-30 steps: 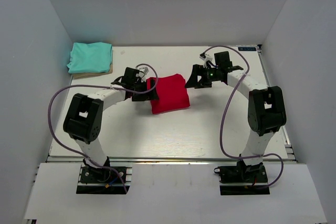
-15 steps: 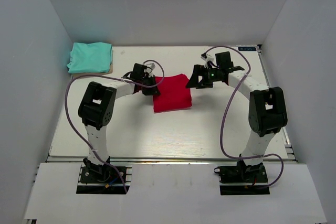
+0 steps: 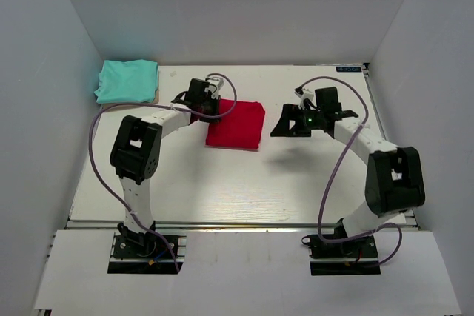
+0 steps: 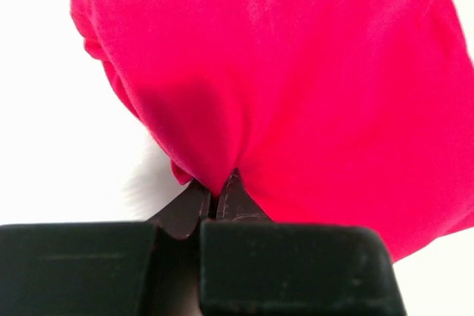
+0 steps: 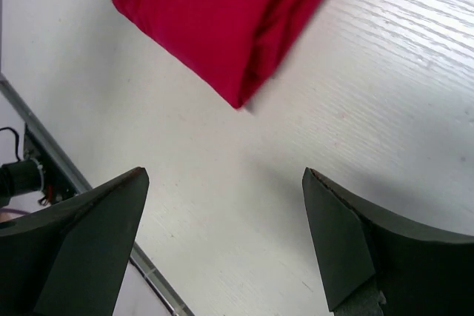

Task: Fold and stack the t-shirts
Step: Put the neatly folded tshirt into the corner of the board with the left arm

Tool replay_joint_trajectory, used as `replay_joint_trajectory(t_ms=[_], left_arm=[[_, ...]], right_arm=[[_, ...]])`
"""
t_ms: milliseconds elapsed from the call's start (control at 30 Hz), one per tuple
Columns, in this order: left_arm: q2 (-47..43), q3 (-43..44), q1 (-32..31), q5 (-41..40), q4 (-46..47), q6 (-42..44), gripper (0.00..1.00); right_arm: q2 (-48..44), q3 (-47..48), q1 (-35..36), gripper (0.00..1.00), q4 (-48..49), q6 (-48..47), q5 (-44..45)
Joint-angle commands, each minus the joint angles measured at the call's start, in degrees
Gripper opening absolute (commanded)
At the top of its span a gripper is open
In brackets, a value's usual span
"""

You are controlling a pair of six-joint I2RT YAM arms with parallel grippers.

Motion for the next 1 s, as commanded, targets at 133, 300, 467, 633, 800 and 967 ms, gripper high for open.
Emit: replay_joint_trajectory(t_ms=[133,300,467,633,800,967], left_arm=[[-8.2,10.1,1.5,-19.5,-4.1,19.7,0.0],[-8.7,11.1,3.3,-25.1,-2.2,28.9,0.0],[-6.9,16.3,6.8,-25.1,-3.1,33.7,0.0],[-6.4,20.4,10.9,-21.9,-4.1,37.7,0.0],[-6.4,22.4,16.3,-17.0,-4.1,41.8,0.0],[-5.1,25.1,21.0,-13.2,-3.1,42.6,0.0]], right_arm=[[-8.7,-5.7,-0.6,0.9,2.8,0.2,6.1],[-8.7,-5.4,-0.8,0.9,2.6,1.2,5.6],[-8.2,-5.6,-0.7,0.9,4.6,3.6,3.1],[-7.5,-4.5,-0.5,0.9,4.4,5.0,3.2],[-6.5,-3.4,-0.9,0.9,4.7,6.3,2.2],[-5.0,-1.8,-0.8,0.9,4.4,7.1,2.2]])
